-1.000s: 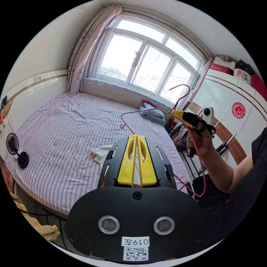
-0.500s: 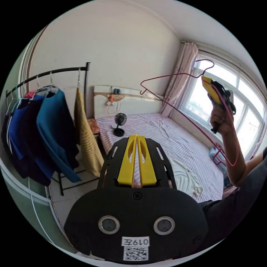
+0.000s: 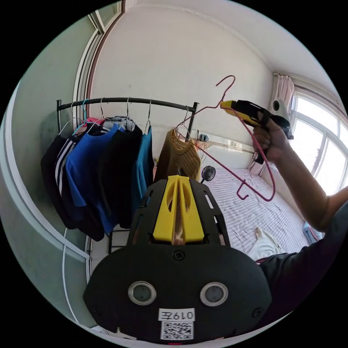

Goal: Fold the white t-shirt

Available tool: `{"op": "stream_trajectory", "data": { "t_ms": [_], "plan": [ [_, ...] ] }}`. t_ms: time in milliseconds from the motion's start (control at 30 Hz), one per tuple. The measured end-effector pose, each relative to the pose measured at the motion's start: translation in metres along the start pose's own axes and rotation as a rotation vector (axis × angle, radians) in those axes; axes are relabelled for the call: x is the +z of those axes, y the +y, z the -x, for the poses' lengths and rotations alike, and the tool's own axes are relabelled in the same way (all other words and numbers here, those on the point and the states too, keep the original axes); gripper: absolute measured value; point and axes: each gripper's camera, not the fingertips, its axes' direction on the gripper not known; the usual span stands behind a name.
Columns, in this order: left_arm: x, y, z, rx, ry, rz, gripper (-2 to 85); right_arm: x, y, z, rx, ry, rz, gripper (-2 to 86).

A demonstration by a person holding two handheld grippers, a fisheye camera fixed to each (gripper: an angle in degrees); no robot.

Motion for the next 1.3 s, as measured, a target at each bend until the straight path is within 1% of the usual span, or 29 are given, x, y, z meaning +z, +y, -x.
{"op": "stream_trajectory", "data": {
  "t_ms": [67, 133, 300, 433, 533, 800, 933, 1000, 1067, 1200, 1267, 1300],
  "plan": [
    [0.01, 0.002, 0.023, 0.021, 0.013, -0.01, 0.7, 0.036, -0.012, -0.025, 0.028, -0.014, 0.015, -0.9],
    [0.018, 0.003, 0.038, 0.04, 0.02, -0.008, 0.8, 0.075, -0.031, -0.049, 0.037, 0.02, 0.029, -0.8],
    [0.041, 0.0, 0.068, 0.101, 0.043, 0.011, 0.9, 0.136, -0.074, -0.095, 0.075, 0.089, 0.068, -0.8],
    [0.057, -0.008, 0.084, 0.112, 0.119, -0.004, 0.8, 0.183, -0.103, -0.126, 0.089, 0.172, 0.137, -0.8],
    [0.067, -0.014, 0.087, 0.135, 0.158, -0.011, 0.8, 0.207, -0.108, -0.143, 0.106, 0.216, 0.181, -0.7],
    [0.094, -0.028, 0.086, 0.205, 0.229, 0.035, 0.8, 0.219, -0.087, -0.148, 0.127, 0.265, 0.224, -0.2],
    [0.104, -0.045, 0.082, 0.232, 0.26, 0.043, 0.7, 0.205, -0.083, -0.145, 0.145, 0.24, 0.183, 1.6],
    [0.103, -0.054, 0.078, 0.242, 0.278, 0.024, 0.7, 0.195, -0.085, -0.138, 0.138, 0.241, 0.193, 4.6],
    [0.099, -0.068, 0.07, 0.259, 0.328, -0.016, 0.7, 0.172, -0.082, -0.124, 0.109, 0.221, 0.164, 6.1],
    [0.097, -0.091, 0.05, 0.292, 0.419, -0.065, 1.0, 0.081, -0.043, -0.069, 0.008, 0.177, 0.058, 3.4],
    [0.107, -0.108, 0.027, 0.332, 0.483, -0.056, 1.1, 0.032, -0.009, -0.038, -0.022, 0.255, 0.005, 1.3],
    [0.11, -0.112, 0.02, 0.341, 0.507, -0.051, 1.2, 0.001, 0.016, -0.02, -0.013, 0.351, -0.017, 0.5]
  ]
}}
